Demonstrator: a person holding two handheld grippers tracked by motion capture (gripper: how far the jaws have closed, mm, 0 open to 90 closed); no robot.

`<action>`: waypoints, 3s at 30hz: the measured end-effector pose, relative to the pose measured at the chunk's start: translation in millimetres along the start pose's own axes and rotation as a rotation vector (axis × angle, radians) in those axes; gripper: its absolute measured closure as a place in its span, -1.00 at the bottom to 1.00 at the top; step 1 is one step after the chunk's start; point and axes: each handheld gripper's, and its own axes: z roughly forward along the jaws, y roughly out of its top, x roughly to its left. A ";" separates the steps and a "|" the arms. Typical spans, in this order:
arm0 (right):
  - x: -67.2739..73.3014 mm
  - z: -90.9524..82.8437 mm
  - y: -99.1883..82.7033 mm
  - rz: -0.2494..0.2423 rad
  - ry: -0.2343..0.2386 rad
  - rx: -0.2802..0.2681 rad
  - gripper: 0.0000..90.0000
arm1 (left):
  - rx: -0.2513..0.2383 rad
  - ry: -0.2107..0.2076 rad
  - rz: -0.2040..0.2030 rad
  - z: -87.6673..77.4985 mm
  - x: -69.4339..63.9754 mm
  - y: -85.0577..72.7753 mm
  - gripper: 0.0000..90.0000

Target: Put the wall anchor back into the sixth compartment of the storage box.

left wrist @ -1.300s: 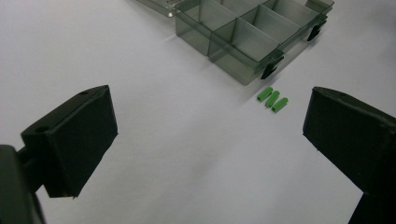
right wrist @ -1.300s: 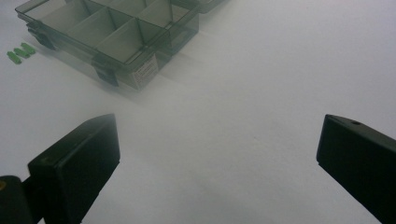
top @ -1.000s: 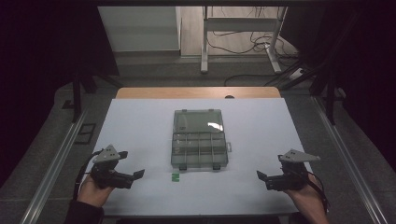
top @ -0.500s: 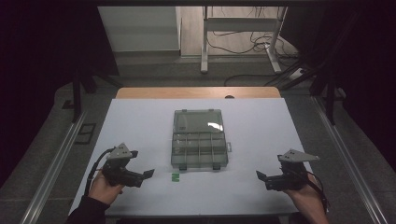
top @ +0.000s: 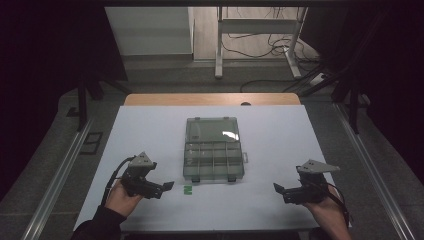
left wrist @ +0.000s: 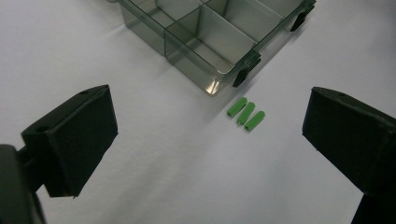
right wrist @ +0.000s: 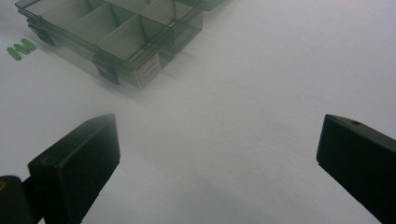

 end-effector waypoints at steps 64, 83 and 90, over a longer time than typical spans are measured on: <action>2.4 6.2 0.1 -0.034 0.010 0.043 -1.00 | 0.275 -0.138 0.193 75.7 -33.7 11.1 0.63; 2.6 6.7 -0.2 -0.043 0.012 0.052 -1.00 | 0.327 -0.119 0.272 75.5 -38.7 11.3 0.87; 2.5 6.4 -0.2 -0.044 0.013 0.053 -1.00 | 0.322 -0.123 0.255 74.0 -38.9 13.0 0.89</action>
